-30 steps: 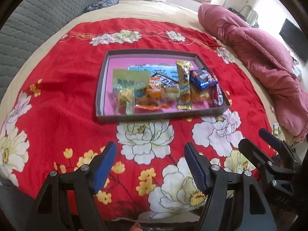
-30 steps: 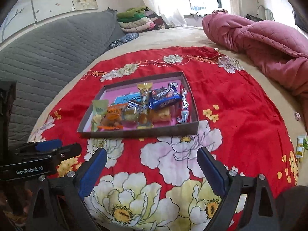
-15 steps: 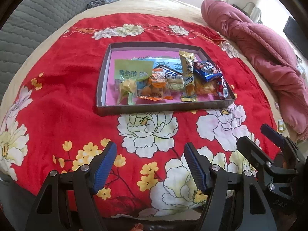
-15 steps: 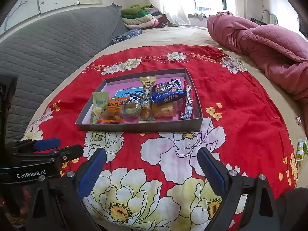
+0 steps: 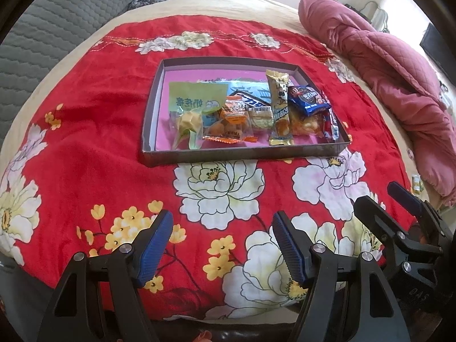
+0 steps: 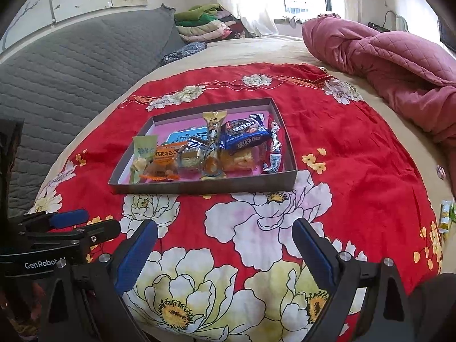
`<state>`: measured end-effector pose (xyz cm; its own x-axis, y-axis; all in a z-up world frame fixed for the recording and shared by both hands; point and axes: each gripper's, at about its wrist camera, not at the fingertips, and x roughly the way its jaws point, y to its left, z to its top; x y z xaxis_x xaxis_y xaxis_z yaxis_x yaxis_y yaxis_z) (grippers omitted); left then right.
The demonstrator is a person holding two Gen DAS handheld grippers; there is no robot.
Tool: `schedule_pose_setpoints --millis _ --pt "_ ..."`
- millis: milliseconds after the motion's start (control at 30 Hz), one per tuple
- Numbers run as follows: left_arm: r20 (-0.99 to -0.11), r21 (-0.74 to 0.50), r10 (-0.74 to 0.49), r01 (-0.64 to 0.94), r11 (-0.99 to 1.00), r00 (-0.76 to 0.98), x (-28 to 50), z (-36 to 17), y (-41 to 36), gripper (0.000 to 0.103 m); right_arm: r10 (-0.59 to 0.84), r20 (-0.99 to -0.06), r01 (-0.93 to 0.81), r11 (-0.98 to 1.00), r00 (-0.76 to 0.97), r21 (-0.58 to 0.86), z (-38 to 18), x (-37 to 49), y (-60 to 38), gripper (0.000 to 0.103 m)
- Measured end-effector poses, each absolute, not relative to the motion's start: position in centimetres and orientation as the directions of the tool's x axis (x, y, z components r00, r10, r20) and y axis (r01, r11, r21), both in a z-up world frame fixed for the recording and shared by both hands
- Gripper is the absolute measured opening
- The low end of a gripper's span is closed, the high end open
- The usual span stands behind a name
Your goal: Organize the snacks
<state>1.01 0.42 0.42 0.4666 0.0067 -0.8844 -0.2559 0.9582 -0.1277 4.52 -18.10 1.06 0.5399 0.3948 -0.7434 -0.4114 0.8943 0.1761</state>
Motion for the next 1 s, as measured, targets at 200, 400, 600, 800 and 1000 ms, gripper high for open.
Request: schedule_pose_setpoints --millis 200,400,600,800,1000 --pt "-0.886 -0.128 0.007 -0.259 0.957 0.464 1.00 0.34 0.47 0.074 0.395 -0.742 -0.412 0.894 0.541 0.176 1.09 4.55 -18.16 0.095" --pt "-0.886 -0.128 0.006 -0.258 0.958 0.464 1.03 0.33 0.48 0.074 0.395 -0.740 -0.413 0.894 0.545 0.173 1.24 4.53 -18.15 0.095" --pt "-0.887 -0.130 0.004 -0.258 0.957 0.462 1.07 0.25 0.46 0.074 0.395 -0.739 -0.414 0.894 0.546 0.171 1.31 4.51 -18.13 0.095" --pt "-0.888 -0.129 0.004 -0.258 0.957 0.461 1.05 0.24 0.45 0.074 0.394 -0.739 -0.413 0.894 0.546 0.172 1.32 4.51 -18.12 0.095" --pt "-0.889 -0.131 0.003 -0.259 0.957 0.459 1.09 0.20 0.58 0.074 0.396 -0.737 -0.414 0.894 0.548 0.172 1.42 4.53 -18.11 0.095"
